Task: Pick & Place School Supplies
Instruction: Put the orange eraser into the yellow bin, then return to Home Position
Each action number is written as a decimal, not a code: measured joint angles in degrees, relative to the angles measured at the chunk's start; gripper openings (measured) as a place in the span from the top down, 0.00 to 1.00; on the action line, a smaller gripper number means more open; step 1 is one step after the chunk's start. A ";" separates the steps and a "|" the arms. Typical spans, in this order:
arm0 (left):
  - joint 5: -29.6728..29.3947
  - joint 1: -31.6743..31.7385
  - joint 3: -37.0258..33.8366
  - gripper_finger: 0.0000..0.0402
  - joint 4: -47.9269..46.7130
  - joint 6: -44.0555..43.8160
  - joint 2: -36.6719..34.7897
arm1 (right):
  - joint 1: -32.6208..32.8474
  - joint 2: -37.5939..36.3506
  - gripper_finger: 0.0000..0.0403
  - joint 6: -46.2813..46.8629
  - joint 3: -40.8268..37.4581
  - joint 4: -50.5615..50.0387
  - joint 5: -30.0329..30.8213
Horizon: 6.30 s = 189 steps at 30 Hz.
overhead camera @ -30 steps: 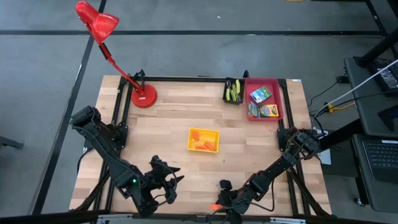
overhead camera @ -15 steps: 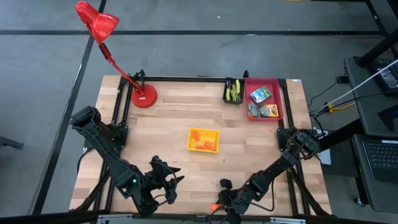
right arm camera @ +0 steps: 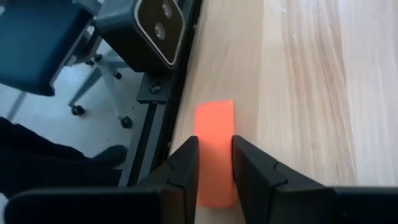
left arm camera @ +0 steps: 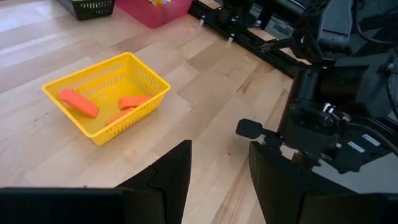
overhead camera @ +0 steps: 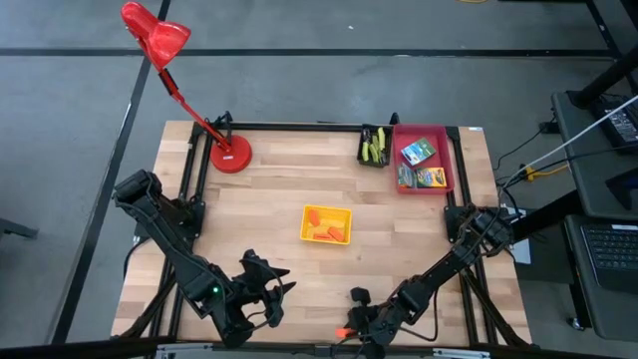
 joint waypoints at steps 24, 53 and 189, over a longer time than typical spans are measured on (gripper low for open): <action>-0.63 -0.20 0.00 0.61 -0.58 0.15 0.00 | -0.76 -1.48 0.74 -13.19 9.96 -13.46 -7.82; -0.17 -0.67 0.00 0.61 -0.43 -0.31 0.00 | -1.82 2.84 0.51 -17.06 10.12 -15.24 -4.64; 48.49 48.41 -80.00 0.79 42.39 66.32 -88.96 | -32.39 -95.06 0.57 -24.86 -27.87 -18.68 14.30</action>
